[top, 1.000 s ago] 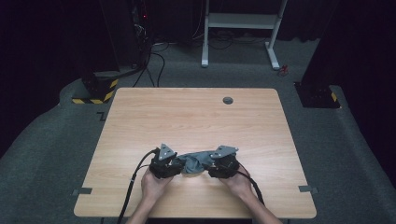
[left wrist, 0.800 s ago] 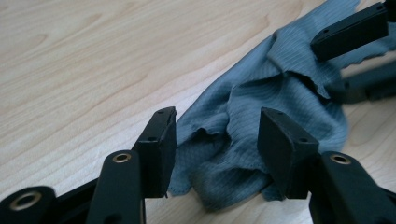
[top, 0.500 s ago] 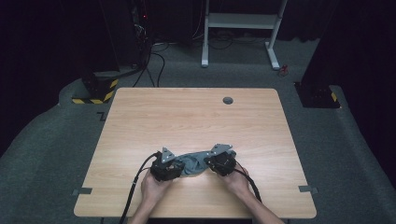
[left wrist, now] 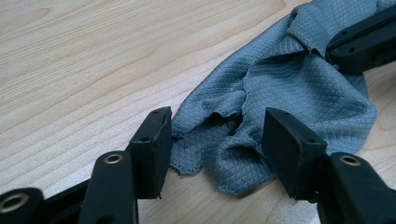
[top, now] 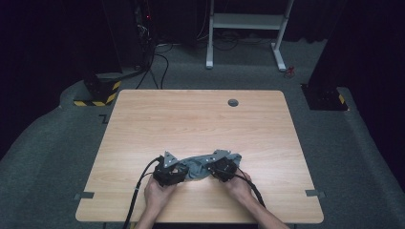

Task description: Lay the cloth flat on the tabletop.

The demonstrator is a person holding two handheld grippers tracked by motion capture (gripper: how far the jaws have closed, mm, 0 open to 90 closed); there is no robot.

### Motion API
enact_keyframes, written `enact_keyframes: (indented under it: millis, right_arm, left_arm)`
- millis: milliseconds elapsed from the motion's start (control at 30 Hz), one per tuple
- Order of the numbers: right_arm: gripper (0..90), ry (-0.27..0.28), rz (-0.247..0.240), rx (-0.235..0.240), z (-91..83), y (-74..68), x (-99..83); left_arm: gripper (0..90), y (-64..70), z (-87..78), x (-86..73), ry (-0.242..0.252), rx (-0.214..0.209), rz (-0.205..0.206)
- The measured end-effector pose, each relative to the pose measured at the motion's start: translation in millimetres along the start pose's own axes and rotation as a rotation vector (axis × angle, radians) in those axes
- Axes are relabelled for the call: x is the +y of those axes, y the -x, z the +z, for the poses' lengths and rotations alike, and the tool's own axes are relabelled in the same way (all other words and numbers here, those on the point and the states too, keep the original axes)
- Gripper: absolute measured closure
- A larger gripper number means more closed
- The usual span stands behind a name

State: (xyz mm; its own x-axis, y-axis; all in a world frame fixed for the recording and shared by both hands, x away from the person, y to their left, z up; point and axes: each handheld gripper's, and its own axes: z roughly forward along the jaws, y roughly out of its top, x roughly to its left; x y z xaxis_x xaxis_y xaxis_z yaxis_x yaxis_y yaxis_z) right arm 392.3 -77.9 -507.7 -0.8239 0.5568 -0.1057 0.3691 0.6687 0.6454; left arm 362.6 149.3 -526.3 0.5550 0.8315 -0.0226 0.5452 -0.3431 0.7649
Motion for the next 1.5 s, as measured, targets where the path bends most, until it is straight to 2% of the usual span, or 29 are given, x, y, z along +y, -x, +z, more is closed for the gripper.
enact_keyframes:
  millis: [167, 200, 267, 300, 333, 467, 500, 633, 767, 867, 933, 1033, 1100, 1300, 1367, 1500]
  right_arm:
    - [89.1, 0.012, 0.007, -0.024, -11.1, 7.1, 8.4]
    - [89.1, 0.019, 0.011, -0.036, -14.5, 10.4, 11.5]
    - [89.1, 0.027, 0.025, -0.041, -18.8, 17.7, 15.7]
    - [88.9, 0.039, 0.054, -0.037, -21.5, 24.6, 18.5]
    - [88.9, 0.039, 0.057, -0.039, -22.5, 27.4, 19.0]
    - [88.0, 0.038, 0.134, -0.021, -26.1, 45.3, 21.2]
    - [87.9, 0.040, 0.139, -0.016, -25.8, 47.7, 20.7]
    - [88.2, 0.020, 0.144, -0.009, -23.7, 48.9, 19.4]
    - [88.9, 0.047, 0.149, -0.033, -26.3, 52.9, 20.7]
    - [89.0, 0.062, 0.208, -0.051, -28.2, 66.6, 20.9]
    - [89.0, 0.060, 0.245, -0.081, -27.3, 78.3, 21.0]
    - [89.0, 0.059, 0.302, -0.090, -21.2, 91.7, 19.6]
    - [88.9, 0.036, 0.318, -0.105, -13.1, 96.5, 19.1]
    - [86.0, -0.013, 0.342, -0.119, 8.8, 100.3, 16.8]
    - [80.1, -0.001, 0.363, -0.104, 7.4, 99.9, 15.3]
    - [71.4, 0.062, 0.339, -0.094, -9.9, 93.2, 8.4]
  left_arm:
    - [40.5, 0.3, -0.3, -0.2, -0.004, -0.008, 0.009]
    - [39.8, -0.3, -0.4, 0.0, -0.004, -0.006, 0.020]
    - [39.0, 0.1, -0.4, -0.1, -0.005, -0.009, 0.016]
    - [39.0, 0.2, -0.4, -0.1, -0.005, -0.008, 0.017]
    - [39.0, 0.6, -0.3, -0.2, -0.004, -0.007, 0.016]
    - [39.1, 2.0, 0.1, -0.1, -0.006, 0.001, 0.023]
    - [39.2, 2.0, 0.1, -0.2, -0.005, -0.001, 0.019]
    - [39.7, 1.8, 0.0, -0.1, -0.005, 0.001, 0.022]
    - [42.7, 2.1, -0.1, -0.4, -0.003, 0.009, 0.015]
    - [42.7, 2.3, -0.1, -0.5, -0.003, 0.007, 0.010]
    - [42.7, 2.2, -0.1, -0.4, -0.003, 0.009, 0.015]
    - [42.7, 2.2, -0.1, -0.4, -0.003, 0.009, 0.016]
    - [42.7, 1.9, -0.2, -0.2, -0.005, 0.012, 0.025]
    - [42.5, 0.0, -0.4, -0.3, 0.000, -0.005, 0.002]
    - [41.9, 0.3, -0.9, -0.6, 0.002, -0.007, -0.010]
    - [44.8, 7.4, -4.3, 5.3, 0.016, -0.024, 0.014]
